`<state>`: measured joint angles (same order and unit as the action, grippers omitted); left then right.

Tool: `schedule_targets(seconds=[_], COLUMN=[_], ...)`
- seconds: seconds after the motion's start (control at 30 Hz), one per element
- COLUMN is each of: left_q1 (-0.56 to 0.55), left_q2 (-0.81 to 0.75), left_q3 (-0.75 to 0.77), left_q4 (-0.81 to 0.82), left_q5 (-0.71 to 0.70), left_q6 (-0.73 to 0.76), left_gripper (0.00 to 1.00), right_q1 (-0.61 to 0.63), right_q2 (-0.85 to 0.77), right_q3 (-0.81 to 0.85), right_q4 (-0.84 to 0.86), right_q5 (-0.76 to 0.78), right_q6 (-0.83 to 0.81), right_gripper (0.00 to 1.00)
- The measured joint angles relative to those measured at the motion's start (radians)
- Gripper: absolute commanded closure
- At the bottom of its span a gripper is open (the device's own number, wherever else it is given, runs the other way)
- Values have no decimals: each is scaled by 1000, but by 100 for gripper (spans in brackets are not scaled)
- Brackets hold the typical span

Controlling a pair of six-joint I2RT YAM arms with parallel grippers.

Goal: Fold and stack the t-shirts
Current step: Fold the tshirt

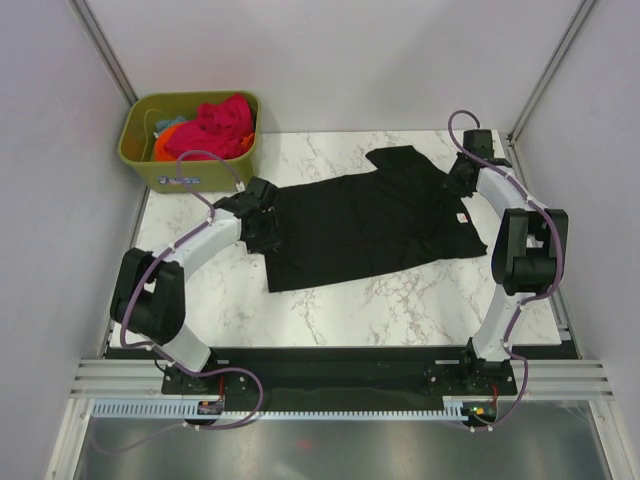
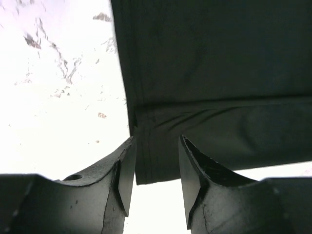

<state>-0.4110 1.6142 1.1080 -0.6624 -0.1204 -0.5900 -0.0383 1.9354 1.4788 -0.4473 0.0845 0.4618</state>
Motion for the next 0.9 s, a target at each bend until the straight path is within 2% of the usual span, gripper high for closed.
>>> schedule_targets(seconds=[0.1, 0.23, 0.47, 0.67, 0.9], left_q1=[-10, -44, -64, -64, -64], left_q2=[-32, -69, -58, -37, -50], left_q3=[37, 60, -61, -166, -271], left_q4=[-21, 8, 97, 117, 169], left_q5=[10, 125, 257, 251, 210], left_q6=[24, 41, 37, 20, -24], left_gripper=[50, 53, 59, 62, 67], right_q1=[5, 11, 15, 24, 70], right_q2=[-10, -62, -195, -221, -219], right_q3=[23, -21, -225, -397, -457], right_q4=[-11, -38, -34, 24, 111], right_q5=[3, 4, -32, -64, -73], right_q6=[12, 41, 129, 236, 309], right_gripper=[61, 58, 60, 66, 66])
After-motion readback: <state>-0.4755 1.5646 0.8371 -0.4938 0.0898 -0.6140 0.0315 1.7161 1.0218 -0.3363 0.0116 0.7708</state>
